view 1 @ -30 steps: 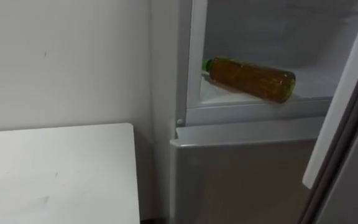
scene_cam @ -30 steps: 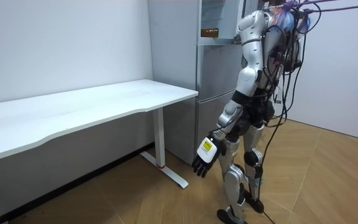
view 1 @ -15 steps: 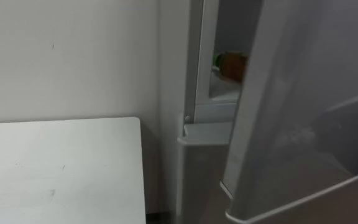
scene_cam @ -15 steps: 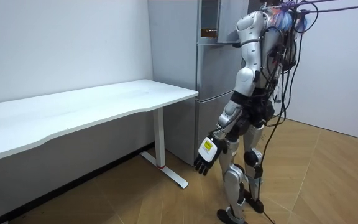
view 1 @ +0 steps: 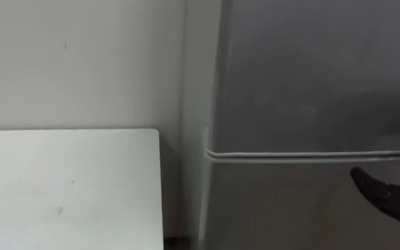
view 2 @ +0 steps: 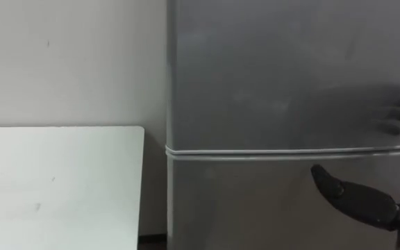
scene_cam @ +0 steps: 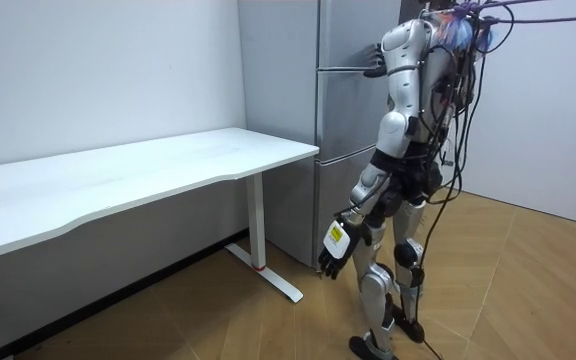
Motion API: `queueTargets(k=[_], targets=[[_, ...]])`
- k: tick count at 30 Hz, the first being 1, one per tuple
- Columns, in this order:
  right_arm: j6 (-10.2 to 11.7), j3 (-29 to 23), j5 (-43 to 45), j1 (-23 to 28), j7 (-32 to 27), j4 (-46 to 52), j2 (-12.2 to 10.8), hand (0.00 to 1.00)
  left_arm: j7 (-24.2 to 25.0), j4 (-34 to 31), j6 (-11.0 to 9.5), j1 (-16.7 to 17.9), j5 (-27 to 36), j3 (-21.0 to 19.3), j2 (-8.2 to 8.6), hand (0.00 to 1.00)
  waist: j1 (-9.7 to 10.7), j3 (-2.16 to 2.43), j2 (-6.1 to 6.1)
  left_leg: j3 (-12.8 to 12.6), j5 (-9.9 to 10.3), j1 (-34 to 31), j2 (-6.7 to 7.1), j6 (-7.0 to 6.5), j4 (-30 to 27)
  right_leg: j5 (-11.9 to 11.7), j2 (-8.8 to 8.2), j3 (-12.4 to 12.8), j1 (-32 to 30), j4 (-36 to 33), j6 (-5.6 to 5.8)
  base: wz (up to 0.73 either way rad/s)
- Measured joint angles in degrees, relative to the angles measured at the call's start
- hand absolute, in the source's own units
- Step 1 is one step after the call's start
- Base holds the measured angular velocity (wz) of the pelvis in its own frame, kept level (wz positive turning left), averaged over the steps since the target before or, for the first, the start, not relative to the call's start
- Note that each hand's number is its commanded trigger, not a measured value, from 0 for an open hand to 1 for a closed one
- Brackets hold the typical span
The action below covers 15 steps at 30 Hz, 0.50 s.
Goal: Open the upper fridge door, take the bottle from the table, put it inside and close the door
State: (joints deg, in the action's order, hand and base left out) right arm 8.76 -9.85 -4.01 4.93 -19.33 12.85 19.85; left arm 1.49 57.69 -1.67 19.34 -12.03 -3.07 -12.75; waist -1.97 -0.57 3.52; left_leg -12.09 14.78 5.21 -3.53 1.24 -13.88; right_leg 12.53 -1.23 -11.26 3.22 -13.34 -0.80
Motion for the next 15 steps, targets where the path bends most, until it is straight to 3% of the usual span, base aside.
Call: queueTargets(k=[4,11,15], targets=[[4.3,2.0,-0.3,0.1,1.1,-6.1,-0.1,0.0,-0.2,-0.2,0.6,-0.1,0.0,0.0,0.0,0.0,0.1,0.22,-0.92,0.4,0.0,0.6,-0.18,0.0,0.0,-1.0,0.35,-0.1,1.7,1.7,0.06,0.02],[5.0,2.0,-0.5,0.1,4.7,-10.3,-0.1,0.0,-1.0,-2.0,2.1,-0.6,-0.2,0.0,-0.08,0.0,0.3,0.36,-1.66,1.6,0.0,0.0,-0.06,-0.14,0.0,-1.3,0.09,-1.3,1.5,1.5,0.0,0.07],[5.8,1.9,0.1,0.1,5.1,-11.7,-0.1,0.0,-0.9,-2.6,2.7,-0.1,-1.0,0.0,-0.07,0.0,0.4,0.79,-1.88,2.2,0.0,-0.7,-0.05,-0.2,-0.7,-1.6,0.06,-1.8,1.4,1.5,-0.05,0.06]])
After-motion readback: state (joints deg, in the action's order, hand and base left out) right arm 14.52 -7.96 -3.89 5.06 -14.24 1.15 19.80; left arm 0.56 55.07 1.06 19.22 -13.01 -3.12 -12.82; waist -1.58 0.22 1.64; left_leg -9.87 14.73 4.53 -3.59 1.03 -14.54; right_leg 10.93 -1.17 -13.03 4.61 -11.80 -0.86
